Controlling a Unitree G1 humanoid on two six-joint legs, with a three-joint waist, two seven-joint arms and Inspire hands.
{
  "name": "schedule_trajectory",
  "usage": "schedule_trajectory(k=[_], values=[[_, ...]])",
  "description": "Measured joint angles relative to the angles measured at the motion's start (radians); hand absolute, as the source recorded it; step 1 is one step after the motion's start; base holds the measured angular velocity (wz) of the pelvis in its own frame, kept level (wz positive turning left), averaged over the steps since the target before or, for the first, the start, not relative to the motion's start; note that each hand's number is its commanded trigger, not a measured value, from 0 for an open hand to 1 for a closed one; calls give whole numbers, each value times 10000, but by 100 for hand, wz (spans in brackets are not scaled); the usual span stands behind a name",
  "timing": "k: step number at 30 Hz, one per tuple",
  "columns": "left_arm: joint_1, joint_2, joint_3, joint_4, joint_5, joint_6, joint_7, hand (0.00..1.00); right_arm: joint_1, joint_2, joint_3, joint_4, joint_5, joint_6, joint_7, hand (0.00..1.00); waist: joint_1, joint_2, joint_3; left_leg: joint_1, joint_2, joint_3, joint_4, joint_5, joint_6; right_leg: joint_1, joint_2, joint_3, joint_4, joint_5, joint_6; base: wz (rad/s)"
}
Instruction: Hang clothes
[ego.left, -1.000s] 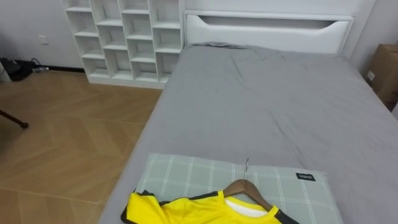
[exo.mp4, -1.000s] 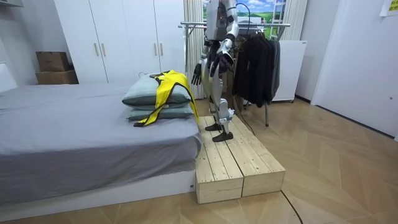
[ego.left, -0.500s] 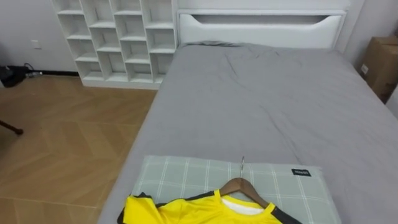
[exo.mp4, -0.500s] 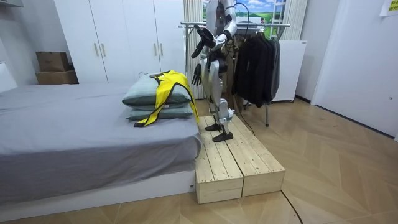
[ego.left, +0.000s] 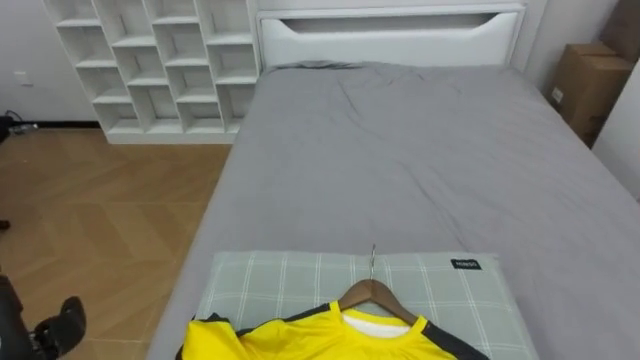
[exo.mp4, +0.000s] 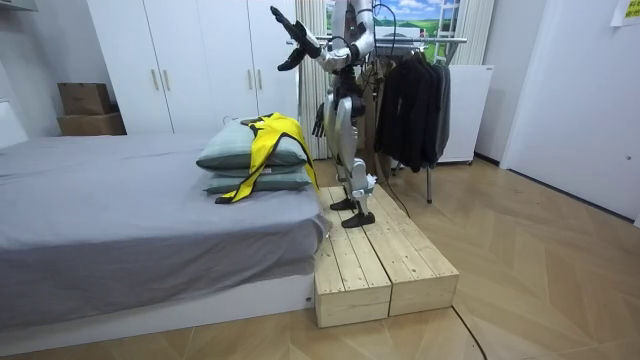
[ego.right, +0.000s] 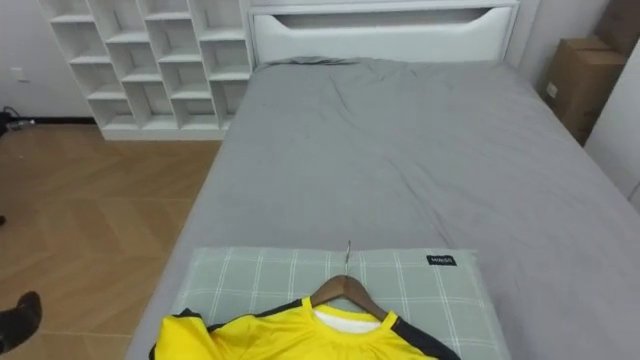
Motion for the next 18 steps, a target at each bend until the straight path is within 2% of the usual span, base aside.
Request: schedule_trajectory(k=[2, 6, 11, 15, 18], values=[[-93, 9, -30, 0, 59, 2, -185, 0, 0, -2, -37, 2, -2, -1, 61, 0, -68, -8, 18, -3, -3, -16, 3, 0, 0, -3, -1, 5, -1, 0, 0, 0], [-252, 10, -211, 0, 267, 5, -711, 0, 34, -5, -404, 10, -12, -6, 291, 0, -102, 78, 116, -16, -2, 29, -26, -2, 1, -103, -2, 43, -13, -1, 1, 0], [-345, 18, -813, 195, 199, 16, -1465, 0, 8, -9, -469, 36, -13, -93, 382, 0, -231, 98, 105, -15, 1, 29, -62, -1, 0, -61, 0, 40, -8, -1, 1, 0], [-438, 19, -1494, 486, 99, 200, -2256, 0, -188, -6, -467, 89, -169, -85, 371, 0, -387, 53, 123, -2, 2, 35, -83, 0, 0, -66, 0, 49, -2, -1, 1, 0], [-659, 19, -1639, 498, -6, 214, -2679, 0, -185, -6, -469, 92, -198, -75, 358, 0, -404, -9, 146, -1, 2, 40, -84, -1, 0, -68, 3, 57, -3, -1, 1, 0]])
